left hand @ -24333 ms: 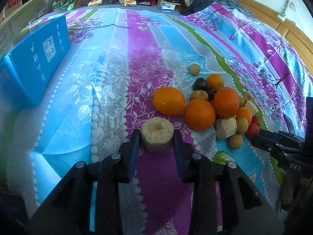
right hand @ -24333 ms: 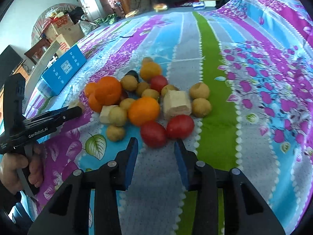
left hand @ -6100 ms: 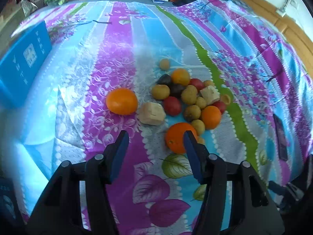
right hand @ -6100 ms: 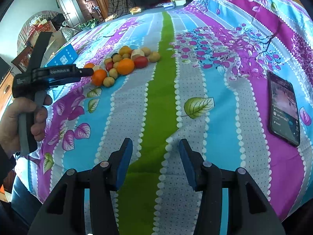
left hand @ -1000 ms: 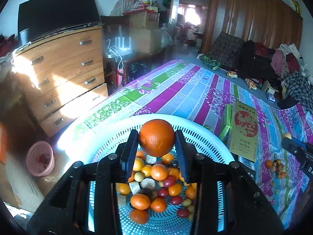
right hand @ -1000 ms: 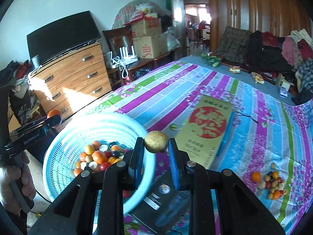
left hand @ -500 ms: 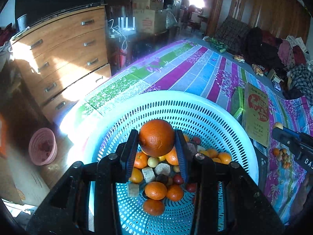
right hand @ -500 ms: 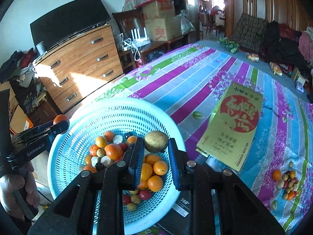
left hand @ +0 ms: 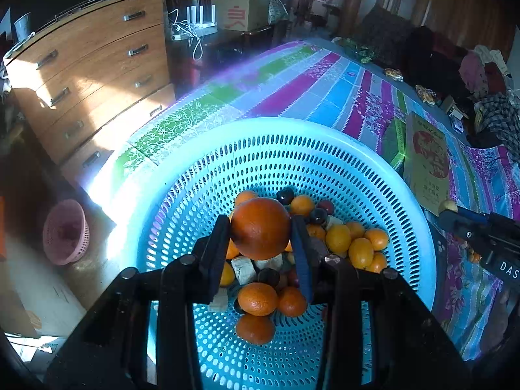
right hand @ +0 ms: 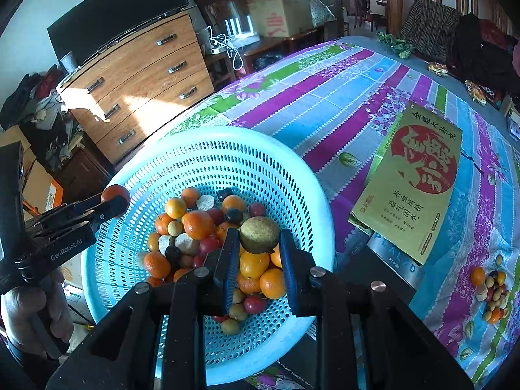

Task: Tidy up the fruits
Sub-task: 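Carry the orange and the tan fruit over the light-blue basket, then open the left tool to drop the orange while the right tool drops the tan fruit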

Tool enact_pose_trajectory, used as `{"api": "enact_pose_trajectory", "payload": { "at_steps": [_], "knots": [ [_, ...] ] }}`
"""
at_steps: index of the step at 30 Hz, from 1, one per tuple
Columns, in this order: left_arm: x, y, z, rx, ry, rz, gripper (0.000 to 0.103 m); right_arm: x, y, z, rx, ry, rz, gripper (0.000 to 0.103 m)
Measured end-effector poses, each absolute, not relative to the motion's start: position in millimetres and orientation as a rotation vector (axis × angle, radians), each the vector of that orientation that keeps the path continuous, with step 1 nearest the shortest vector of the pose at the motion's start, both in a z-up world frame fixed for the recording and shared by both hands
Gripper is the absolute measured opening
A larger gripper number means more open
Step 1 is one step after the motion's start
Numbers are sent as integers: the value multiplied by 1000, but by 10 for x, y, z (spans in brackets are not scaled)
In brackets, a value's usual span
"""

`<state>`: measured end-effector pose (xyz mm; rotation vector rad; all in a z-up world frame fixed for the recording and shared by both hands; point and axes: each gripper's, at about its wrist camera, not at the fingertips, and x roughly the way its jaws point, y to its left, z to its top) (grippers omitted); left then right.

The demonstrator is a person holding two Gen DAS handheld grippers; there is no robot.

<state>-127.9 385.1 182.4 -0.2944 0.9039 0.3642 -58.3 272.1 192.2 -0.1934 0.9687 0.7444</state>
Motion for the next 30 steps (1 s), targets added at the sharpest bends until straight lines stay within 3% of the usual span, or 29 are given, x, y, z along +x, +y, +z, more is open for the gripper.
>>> {"api": "enact_pose_trajectory", "payload": {
  "at_steps": [20, 21, 23, 24, 25, 27, 30],
  "knots": [
    [-1216, 3855, 1708, -278, 951, 361, 39, -556, 2726, 1867, -180, 983, 745, 29],
    [-1210, 3850, 1701, -280, 953, 357, 39, -554, 2731, 1863, -180, 983, 749, 30],
    [-1203, 3847, 1691, -283, 959, 362, 39, -558, 2733, 1857, -177, 983, 757, 42],
    [-1202, 3846, 1691, -282, 961, 366, 42, -559, 2723, 1864, -173, 976, 756, 51],
    [-1206, 3843, 1692, -279, 960, 372, 46, -567, 2705, 1876, -168, 967, 754, 51],
    [-1236, 3828, 1738, -270, 938, 390, 68, -579, 2678, 1894, -165, 963, 758, 51],
    [-1263, 3788, 1831, -259, 905, 398, 71, -614, 2612, 1931, -156, 950, 760, 51]
  ]
}}
